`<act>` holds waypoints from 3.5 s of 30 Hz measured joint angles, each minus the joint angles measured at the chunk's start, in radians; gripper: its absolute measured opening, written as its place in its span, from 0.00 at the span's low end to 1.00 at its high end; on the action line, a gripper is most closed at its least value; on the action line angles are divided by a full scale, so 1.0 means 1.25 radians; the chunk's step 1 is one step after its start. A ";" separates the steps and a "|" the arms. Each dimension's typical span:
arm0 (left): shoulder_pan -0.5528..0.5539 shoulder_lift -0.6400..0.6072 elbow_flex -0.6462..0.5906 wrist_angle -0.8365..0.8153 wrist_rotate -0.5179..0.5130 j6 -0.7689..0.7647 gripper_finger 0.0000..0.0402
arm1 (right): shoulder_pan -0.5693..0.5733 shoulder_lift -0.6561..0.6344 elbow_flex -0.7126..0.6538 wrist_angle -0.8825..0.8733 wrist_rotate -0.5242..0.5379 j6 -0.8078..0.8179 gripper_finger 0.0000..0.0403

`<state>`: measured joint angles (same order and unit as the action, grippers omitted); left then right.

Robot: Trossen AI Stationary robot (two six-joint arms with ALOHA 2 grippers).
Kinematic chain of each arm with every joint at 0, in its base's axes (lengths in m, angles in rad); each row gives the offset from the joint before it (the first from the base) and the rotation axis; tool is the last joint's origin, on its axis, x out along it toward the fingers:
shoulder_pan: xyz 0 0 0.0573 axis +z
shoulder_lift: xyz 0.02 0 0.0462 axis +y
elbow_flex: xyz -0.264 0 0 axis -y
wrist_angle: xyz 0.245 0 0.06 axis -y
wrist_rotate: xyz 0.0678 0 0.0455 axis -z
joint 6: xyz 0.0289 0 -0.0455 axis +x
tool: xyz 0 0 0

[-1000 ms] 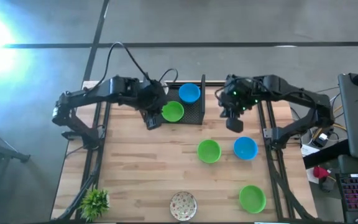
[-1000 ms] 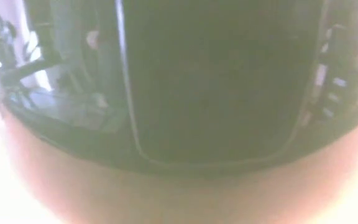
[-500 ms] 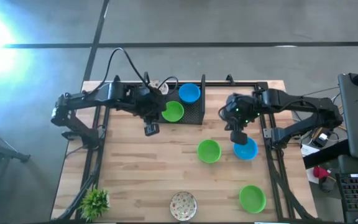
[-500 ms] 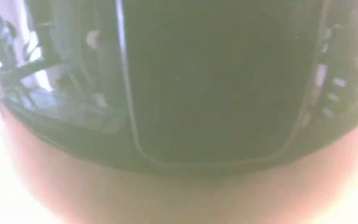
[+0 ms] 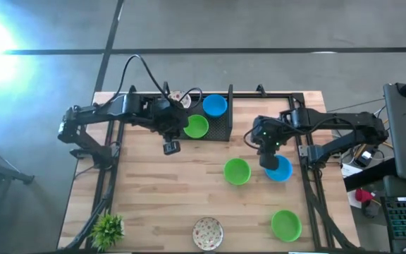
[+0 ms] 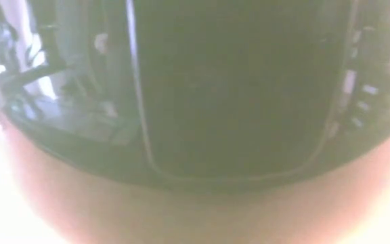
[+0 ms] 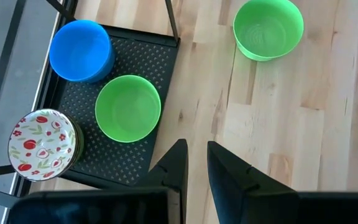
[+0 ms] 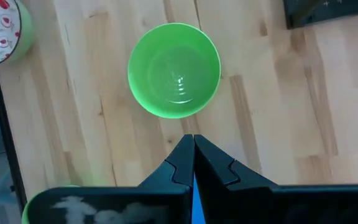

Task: Pick & Place Mini bowls
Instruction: Stack the top green bowl on top of the green bowl on the shelf

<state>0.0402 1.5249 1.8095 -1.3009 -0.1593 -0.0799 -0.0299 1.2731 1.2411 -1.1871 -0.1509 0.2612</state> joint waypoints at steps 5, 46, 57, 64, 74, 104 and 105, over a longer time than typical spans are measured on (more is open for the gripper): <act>0.000 0.000 0.000 -0.009 0.000 0.000 0.13 | 0.000 0.005 -0.005 0.027 0.000 -0.026 0.02; -0.005 0.000 0.000 -0.031 0.000 0.043 0.13 | -0.008 0.005 -0.460 0.668 0.040 -0.078 0.34; -0.005 0.000 0.000 -0.031 0.001 0.042 0.13 | -0.010 0.005 -0.536 0.746 0.060 -0.061 0.33; -0.005 0.000 0.000 -0.029 0.001 0.036 0.13 | -0.010 0.023 -0.582 0.812 0.063 -0.038 0.32; -0.005 0.000 0.000 -0.021 0.001 0.036 0.13 | -0.010 0.137 -0.525 0.819 0.060 -0.020 0.21; -0.005 0.001 0.000 0.006 0.000 0.035 0.13 | -0.063 0.273 -0.011 0.268 0.066 -0.296 0.02; -0.005 0.001 0.000 0.007 0.000 0.040 0.13 | -0.065 0.281 -0.001 0.249 0.066 -0.308 0.02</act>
<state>0.0345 1.5257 1.8091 -1.2921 -0.1589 -0.0303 -0.1118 1.6246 1.2399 -0.8761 -0.0684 -0.1235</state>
